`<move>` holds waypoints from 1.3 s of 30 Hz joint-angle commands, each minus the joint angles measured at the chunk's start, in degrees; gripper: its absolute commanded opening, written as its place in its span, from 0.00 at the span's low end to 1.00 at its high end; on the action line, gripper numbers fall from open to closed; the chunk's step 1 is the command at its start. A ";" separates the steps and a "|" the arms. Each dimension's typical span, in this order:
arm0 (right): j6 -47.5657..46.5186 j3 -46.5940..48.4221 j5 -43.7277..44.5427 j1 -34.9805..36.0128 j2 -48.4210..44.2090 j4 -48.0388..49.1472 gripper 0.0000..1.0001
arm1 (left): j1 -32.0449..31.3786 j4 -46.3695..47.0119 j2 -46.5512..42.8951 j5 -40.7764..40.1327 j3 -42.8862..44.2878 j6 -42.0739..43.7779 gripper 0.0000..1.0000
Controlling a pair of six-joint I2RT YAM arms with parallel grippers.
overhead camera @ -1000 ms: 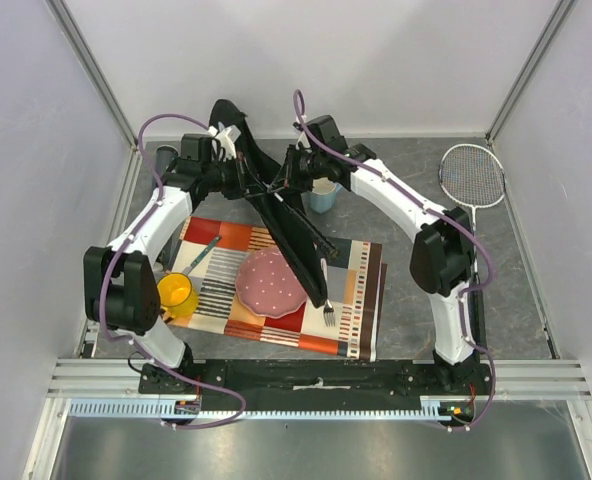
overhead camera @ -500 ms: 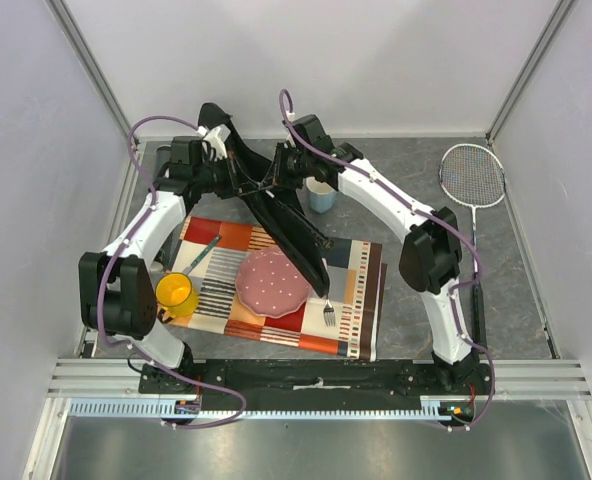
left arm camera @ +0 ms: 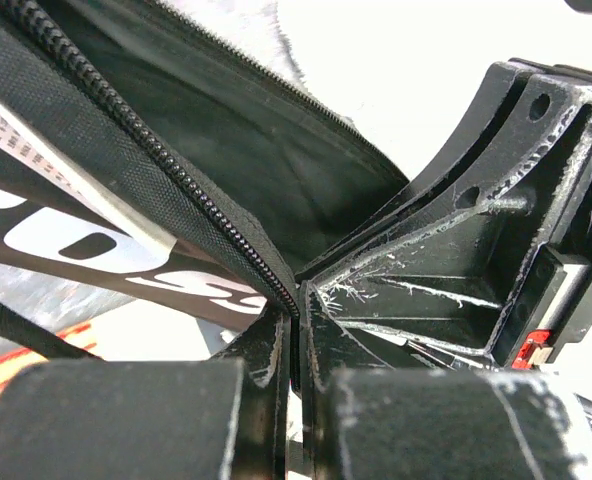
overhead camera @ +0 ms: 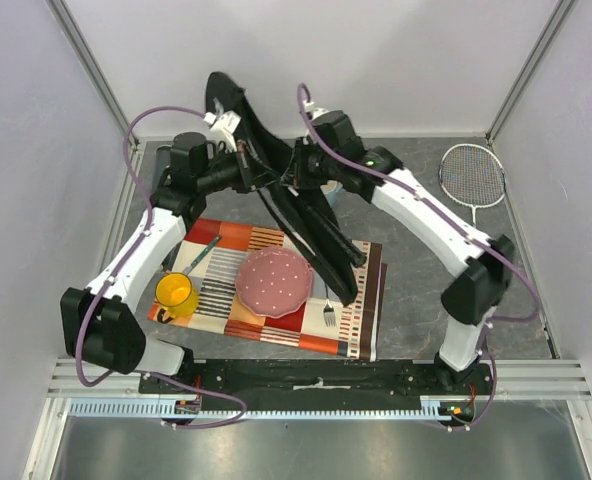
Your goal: Pack up the badminton gear
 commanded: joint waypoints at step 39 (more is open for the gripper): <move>-4.34 -55.81 21.71 -29.69 -30.53 20.98 0.00 | -33.57 -0.47 54.78 3.14 48.81 -2.30 0.02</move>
